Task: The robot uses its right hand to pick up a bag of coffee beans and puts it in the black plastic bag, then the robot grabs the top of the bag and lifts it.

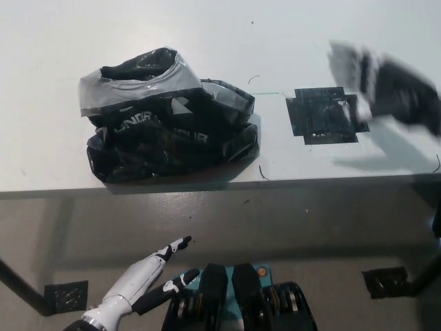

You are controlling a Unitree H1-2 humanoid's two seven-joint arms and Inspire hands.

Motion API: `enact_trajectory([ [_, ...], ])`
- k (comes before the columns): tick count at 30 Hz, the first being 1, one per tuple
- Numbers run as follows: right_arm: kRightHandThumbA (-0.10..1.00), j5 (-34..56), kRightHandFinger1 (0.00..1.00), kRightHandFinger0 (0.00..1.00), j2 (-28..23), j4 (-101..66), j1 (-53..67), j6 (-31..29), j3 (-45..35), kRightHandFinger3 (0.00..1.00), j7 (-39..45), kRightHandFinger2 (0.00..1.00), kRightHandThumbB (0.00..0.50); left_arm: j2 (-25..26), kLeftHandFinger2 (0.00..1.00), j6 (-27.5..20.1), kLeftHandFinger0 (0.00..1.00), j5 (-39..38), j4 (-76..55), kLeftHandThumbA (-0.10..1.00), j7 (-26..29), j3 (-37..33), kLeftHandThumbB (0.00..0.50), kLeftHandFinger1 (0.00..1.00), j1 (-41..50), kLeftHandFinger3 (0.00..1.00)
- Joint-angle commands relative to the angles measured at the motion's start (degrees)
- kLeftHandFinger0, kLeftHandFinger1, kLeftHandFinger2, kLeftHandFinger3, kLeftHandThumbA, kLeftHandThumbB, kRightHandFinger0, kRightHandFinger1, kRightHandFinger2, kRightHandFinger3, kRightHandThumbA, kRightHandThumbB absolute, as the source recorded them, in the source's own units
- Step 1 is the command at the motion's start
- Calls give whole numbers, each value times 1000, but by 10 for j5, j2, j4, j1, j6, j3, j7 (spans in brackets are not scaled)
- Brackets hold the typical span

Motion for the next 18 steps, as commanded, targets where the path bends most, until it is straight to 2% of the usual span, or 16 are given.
enact_trajectory([
  [1, 1000, 283, 1000, 1000, 7, -752, 280, 14, -137, 1000, -128, 1000, 484, -10, 1000, -60, 1000, -148, 20, 1000, 54, 105, 262, 1000, -54, 1000],
  [3, 1000, 246, 1000, 1000, 40, -733, 303, -23, -108, 1000, -123, 1000, 476, -9, 1000, -61, 1000, -140, 19, 1000, 52, 104, 242, 1000, -48, 1000],
  [4, 1000, 233, 1000, 1000, 57, -715, 318, -43, -92, 1000, -118, 1000, 490, -8, 1000, -61, 1000, -136, 18, 1000, 52, 102, 227, 1000, -45, 1000],
  [7, 1000, 226, 1000, 1000, 79, -689, 350, -50, -72, 1000, -111, 1000, 500, -9, 1000, -64, 1000, -134, 19, 1000, 50, 102, 214, 1000, -39, 1000],
  [8, 1000, 219, 1000, 1000, 87, -678, 360, -58, -64, 1000, -108, 1000, 491, -8, 1000, -64, 1000, -132, 19, 1000, 50, 102, 213, 1000, -37, 1000],
  [10, 1000, 207, 1000, 1000, 106, -642, 386, -84, -49, 1000, -98, 1000, 431, -8, 1000, -63, 1000, -129, 19, 1000, 50, 101, 206, 1000, -31, 1000],
  [13, 1000, 189, 1000, 1000, 133, -594, 413, -108, -37, 1000, -98, 1000, 418, -8, 1000, -66, 1000, -125, 18, 1000, 49, 100, 186, 1000, -20, 1000],
  [14, 1000, 189, 1000, 1000, 143, -570, 418, -118, -33, 1000, -95, 1000, 390, -7, 1000, -69, 1000, -125, 19, 1000, 49, 101, 178, 1000, -16, 1000],
  [18, 1000, 180, 1000, 1000, 162, -495, 424, -153, -23, 1000, -89, 1000, 359, -8, 1000, -70, 1000, -124, 15, 1000, 48, 105, 182, 1000, 0, 1000],
])
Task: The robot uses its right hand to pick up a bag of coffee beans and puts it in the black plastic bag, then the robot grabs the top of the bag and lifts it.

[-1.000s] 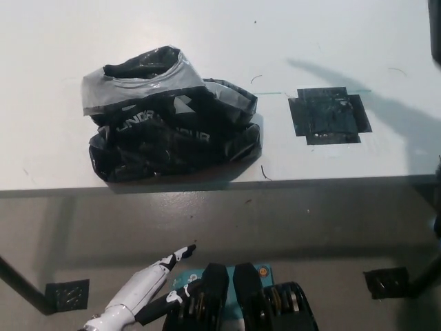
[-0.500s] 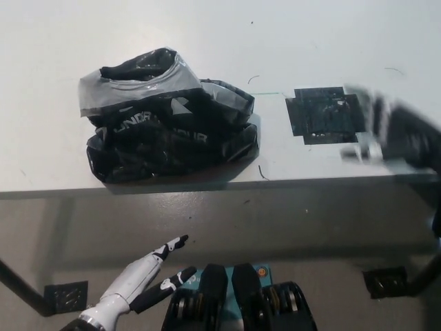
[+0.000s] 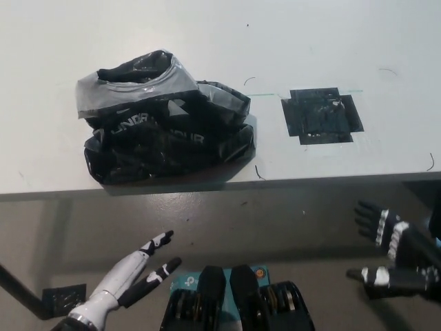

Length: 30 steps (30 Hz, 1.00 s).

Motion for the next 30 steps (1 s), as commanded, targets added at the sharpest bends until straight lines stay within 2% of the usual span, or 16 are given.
enact_trajectory([
  [1, 1000, 133, 1000, 1000, 70, -163, 63, -158, -7, 1000, -61, 1000, 367, -5, 1000, -64, 1000, -95, -15, 1000, 45, 61, 190, 1000, 5, 1000],
  [2, 1000, 125, 1000, 1000, 74, -144, 65, -168, -5, 1000, -64, 1000, 357, -6, 1000, -65, 1000, -93, -15, 1000, 45, 61, 185, 1000, 9, 1000],
  [4, 1000, 109, 1000, 1000, 80, -116, 72, -191, -1, 1000, -71, 1000, 368, -8, 1000, -71, 1000, -90, -14, 1000, 44, 63, 181, 1000, 18, 1000],
  [6, 1000, 91, 1000, 1000, 89, -65, 79, -216, 6, 1000, -78, 1000, 331, -10, 1000, -77, 1000, -95, -12, 1000, 41, 66, 173, 1000, 33, 1000],
  [7, 1000, 88, 1000, 1000, 91, -49, 77, -223, 8, 1000, -80, 1000, 331, -10, 1000, -76, 1000, -97, -12, 1000, 40, 67, 173, 1000, 34, 1000],
  [10, 1000, 64, 1000, 1000, 101, 41, 80, -260, 13, 1000, -97, 1000, 237, -11, 1000, -83, 1000, -100, -17, 1000, 40, 70, 178, 1000, 59, 1000],
  [14, 1000, 49, 1000, 1000, 101, 84, 91, -269, 23, 1000, -105, 1000, 238, -15, 1000, -90, 1000, -107, -21, 1000, 38, 73, 172, 1000, 84, 1000],
  [15, 1000, 38, 1000, 1000, 98, 97, 88, -274, 29, 1000, -112, 1000, 195, -16, 1000, -93, 1000, -110, -20, 1000, 38, 74, 159, 1000, 87, 1000],
  [16, 1000, 31, 1000, 1000, 96, 103, 88, -279, 33, 1000, -117, 1000, 187, -17, 1000, -95, 1000, -111, -20, 1000, 38, 75, 158, 1000, 91, 1000],
  [20, 1000, 26, 1000, 1000, 94, 135, 88, -299, 47, 1000, -128, 1000, 161, -19, 1000, -105, 1000, -111, -10, 1000, 39, 78, 193, 1000, 107, 1000],
  [21, 1000, 27, 1000, 1000, 96, 141, 85, -302, 49, 1000, -131, 1000, 170, -20, 1000, -103, 1000, -111, -10, 1000, 38, 78, 200, 1000, 109, 1000],
  [22, 1000, 27, 1000, 1000, 99, 147, 86, -305, 53, 1000, -137, 1000, 160, -21, 1000, -105, 1000, -111, -8, 1000, 38, 77, 195, 1000, 116, 1000],
  [26, 1000, 26, 1000, 1000, 93, 180, 81, -316, 72, 1000, -150, 1000, 187, -21, 1000, -112, 1000, -109, -5, 1000, 39, 78, 180, 1000, 126, 1000],
  [29, 1000, 22, 1000, 1000, 86, 188, 83, -321, 83, 1000, -161, 1000, 150, -18, 1000, -111, 1000, -112, -2, 1000, 39, 81, 183, 1000, 120, 1000],
  [30, 1000, 27, 1000, 1000, 82, 189, 84, -321, 85, 1000, -160, 1000, 160, -19, 1000, -109, 1000, -112, -2, 1000, 39, 81, 182, 1000, 118, 1000],
])
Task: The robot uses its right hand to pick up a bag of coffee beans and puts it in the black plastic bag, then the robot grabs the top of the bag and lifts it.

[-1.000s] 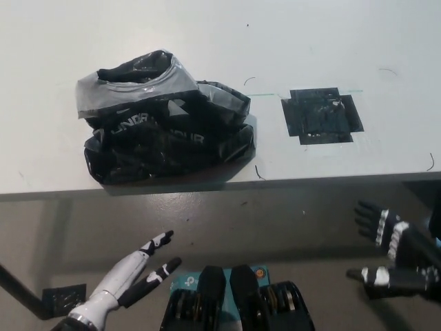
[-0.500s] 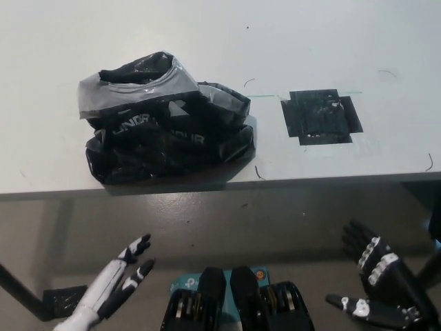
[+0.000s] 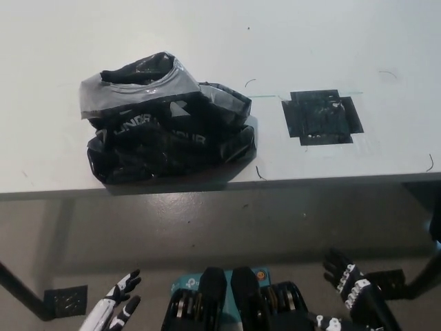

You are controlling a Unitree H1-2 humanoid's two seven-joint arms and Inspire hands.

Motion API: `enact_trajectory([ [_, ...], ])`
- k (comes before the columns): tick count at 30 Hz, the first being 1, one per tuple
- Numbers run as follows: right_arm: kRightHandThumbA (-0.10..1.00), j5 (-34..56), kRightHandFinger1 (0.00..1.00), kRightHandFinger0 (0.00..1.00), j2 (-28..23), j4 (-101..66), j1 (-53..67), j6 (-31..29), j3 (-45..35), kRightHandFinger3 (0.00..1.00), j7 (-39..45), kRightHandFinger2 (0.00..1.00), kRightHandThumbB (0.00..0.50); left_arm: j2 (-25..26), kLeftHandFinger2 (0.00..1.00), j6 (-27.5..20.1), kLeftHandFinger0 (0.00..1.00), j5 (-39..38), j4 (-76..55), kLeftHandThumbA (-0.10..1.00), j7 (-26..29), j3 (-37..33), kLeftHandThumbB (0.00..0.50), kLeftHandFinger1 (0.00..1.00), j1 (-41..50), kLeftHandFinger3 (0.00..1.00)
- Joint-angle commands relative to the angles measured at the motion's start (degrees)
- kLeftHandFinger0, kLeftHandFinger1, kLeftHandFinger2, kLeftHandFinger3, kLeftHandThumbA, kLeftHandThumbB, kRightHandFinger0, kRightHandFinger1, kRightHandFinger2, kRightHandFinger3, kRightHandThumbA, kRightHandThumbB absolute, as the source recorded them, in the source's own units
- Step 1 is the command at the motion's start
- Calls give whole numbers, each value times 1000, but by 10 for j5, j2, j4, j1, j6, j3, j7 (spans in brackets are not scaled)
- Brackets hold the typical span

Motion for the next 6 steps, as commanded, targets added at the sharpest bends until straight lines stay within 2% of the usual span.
enact_trajectory([
  [1, 1000, 6, 1000, 1000, -15, 6, 1, -57, 19, 1000, -31, 1000, 162, 3, 1000, -32, 1000, -22, -5, 1000, 24, 10, 181, 1000, -8, 1000],
  [6, 1000, 17, 1000, 1000, -22, 9, 1, -50, 26, 1000, -43, 1000, 167, 8, 1000, -30, 1000, -12, 0, 1000, 25, 7, 174, 1000, -13, 1000],
])
